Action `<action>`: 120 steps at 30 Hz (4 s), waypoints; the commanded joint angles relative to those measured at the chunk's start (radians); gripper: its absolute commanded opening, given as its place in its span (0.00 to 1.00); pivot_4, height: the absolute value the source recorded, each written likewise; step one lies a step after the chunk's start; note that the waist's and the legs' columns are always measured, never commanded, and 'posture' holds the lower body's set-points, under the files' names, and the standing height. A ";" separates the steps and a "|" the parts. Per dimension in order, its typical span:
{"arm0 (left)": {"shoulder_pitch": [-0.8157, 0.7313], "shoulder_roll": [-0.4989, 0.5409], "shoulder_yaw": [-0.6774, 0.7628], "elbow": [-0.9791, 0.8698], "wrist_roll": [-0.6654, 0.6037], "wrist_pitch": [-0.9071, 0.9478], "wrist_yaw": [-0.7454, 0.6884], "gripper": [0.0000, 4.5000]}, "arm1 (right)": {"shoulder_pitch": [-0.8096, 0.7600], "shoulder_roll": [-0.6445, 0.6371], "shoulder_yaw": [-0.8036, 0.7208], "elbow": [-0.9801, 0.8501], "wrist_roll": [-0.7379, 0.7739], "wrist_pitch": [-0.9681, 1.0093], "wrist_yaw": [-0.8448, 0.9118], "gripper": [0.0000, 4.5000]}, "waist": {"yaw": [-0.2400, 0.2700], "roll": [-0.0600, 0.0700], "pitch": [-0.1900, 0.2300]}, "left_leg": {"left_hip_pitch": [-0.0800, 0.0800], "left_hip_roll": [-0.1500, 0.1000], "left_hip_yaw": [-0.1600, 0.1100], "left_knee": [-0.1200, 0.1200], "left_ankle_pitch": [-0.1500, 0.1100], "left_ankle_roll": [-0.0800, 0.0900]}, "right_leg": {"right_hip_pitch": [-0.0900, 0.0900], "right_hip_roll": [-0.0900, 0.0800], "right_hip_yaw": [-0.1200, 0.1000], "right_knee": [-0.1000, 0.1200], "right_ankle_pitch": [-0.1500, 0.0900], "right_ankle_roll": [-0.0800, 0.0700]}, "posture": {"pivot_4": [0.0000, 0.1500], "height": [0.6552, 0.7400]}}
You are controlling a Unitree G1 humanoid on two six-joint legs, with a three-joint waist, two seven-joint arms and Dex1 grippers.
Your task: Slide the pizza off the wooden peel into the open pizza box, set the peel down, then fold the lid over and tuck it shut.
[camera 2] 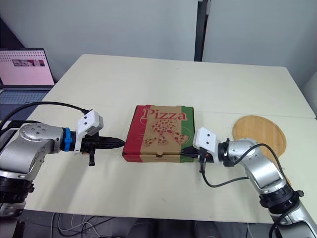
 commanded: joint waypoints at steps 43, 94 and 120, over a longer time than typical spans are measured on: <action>0.054 -0.121 0.153 -0.101 -0.056 0.052 0.336 0.00 | -0.137 0.037 -0.037 0.234 -0.164 -0.091 -0.189 0.01 | -0.006 0.000 0.000 | 0.002 0.000 0.000 0.000 0.000 0.000 | 0.000 0.000 0.003 0.000 0.000 0.000 | 1.00 0.96; 0.277 -0.257 0.059 -0.262 0.026 0.089 0.455 0.00 | -0.025 -0.018 -0.061 0.054 -0.091 0.121 -0.031 0.01 | -0.004 0.000 0.000 | 0.002 0.000 0.000 -0.001 0.000 0.000 | 0.001 -0.002 0.002 -0.002 0.000 0.000 | 1.00 0.96; 0.683 0.015 0.587 -0.151 0.047 -0.089 0.319 0.00 | -0.017 -0.364 -0.371 0.547 -0.096 -0.416 0.098 0.01 | -0.004 0.002 0.001 | 0.003 0.001 0.004 -0.003 0.000 0.000 | 0.002 -0.004 0.003 -0.010 0.000 0.000 | 1.00 0.96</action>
